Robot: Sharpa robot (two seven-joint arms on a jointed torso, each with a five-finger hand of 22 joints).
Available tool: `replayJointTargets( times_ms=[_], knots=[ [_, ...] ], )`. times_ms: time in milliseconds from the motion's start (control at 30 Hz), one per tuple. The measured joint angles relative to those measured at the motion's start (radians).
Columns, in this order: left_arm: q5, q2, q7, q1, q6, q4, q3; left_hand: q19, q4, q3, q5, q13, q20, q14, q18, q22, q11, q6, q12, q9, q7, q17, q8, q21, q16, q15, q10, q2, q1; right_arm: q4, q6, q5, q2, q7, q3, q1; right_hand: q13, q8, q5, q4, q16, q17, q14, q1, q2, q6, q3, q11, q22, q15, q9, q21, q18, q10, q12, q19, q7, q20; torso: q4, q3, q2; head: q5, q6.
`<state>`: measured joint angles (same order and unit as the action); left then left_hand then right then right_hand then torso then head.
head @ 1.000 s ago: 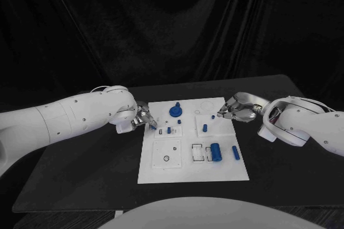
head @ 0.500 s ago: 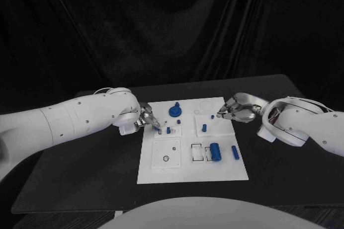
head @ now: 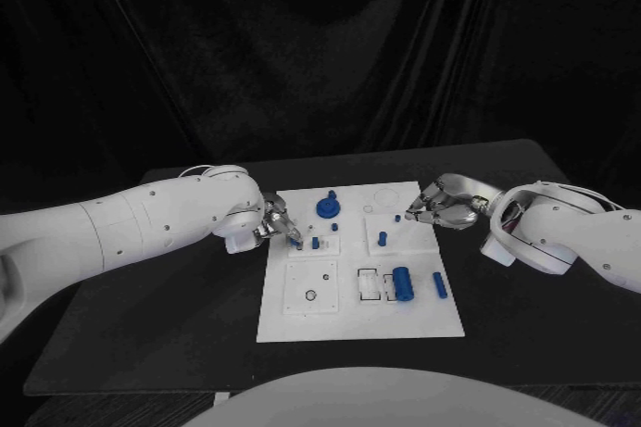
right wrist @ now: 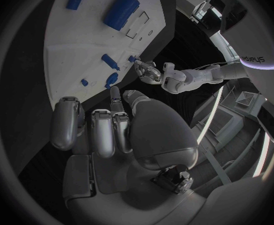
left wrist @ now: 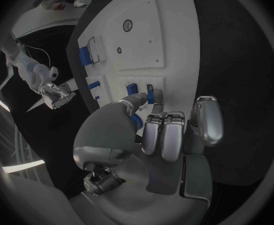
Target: Assemble the parts on the task board
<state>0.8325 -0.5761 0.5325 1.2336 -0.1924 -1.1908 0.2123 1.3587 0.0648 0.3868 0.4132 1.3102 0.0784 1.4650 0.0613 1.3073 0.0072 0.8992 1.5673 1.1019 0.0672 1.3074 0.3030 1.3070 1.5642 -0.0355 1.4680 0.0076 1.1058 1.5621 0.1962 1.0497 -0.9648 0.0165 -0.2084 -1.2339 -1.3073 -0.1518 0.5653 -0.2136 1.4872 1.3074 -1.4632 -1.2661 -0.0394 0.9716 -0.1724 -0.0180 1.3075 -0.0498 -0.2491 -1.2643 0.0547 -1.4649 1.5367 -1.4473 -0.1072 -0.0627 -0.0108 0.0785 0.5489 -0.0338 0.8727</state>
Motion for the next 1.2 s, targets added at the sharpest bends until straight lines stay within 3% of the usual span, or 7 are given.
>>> replayJointTargets(
  times_ms=[1200],
  knots=[
    [0.000, 0.002, -0.012, -0.010, -0.004, 0.003, -0.002, -0.004, -0.007, 0.012, -0.002, 0.000, -0.004, 0.000, 0.000, 0.000, 0.000, 0.001, 0.000, 0.000, 0.002, 0.000, 0.000, -0.006, 0.000, 0.000, 0.000, 0.000, 0.000, -0.002, -0.008, 0.000, 0.003, -0.003, 0.000, 0.003, 0.000, 0.000, 0.003, 0.003, -0.001, 0.000, 0.000, 0.000, 0.000, 0.000, -0.003, 0.000, 0.000, 0.000, 0.000, 0.007, 0.000, 0.000, -0.004, 0.000, 0.000, 0.000, 0.0001, 0.0000, 0.000, -0.002, 0.000]
  ],
)
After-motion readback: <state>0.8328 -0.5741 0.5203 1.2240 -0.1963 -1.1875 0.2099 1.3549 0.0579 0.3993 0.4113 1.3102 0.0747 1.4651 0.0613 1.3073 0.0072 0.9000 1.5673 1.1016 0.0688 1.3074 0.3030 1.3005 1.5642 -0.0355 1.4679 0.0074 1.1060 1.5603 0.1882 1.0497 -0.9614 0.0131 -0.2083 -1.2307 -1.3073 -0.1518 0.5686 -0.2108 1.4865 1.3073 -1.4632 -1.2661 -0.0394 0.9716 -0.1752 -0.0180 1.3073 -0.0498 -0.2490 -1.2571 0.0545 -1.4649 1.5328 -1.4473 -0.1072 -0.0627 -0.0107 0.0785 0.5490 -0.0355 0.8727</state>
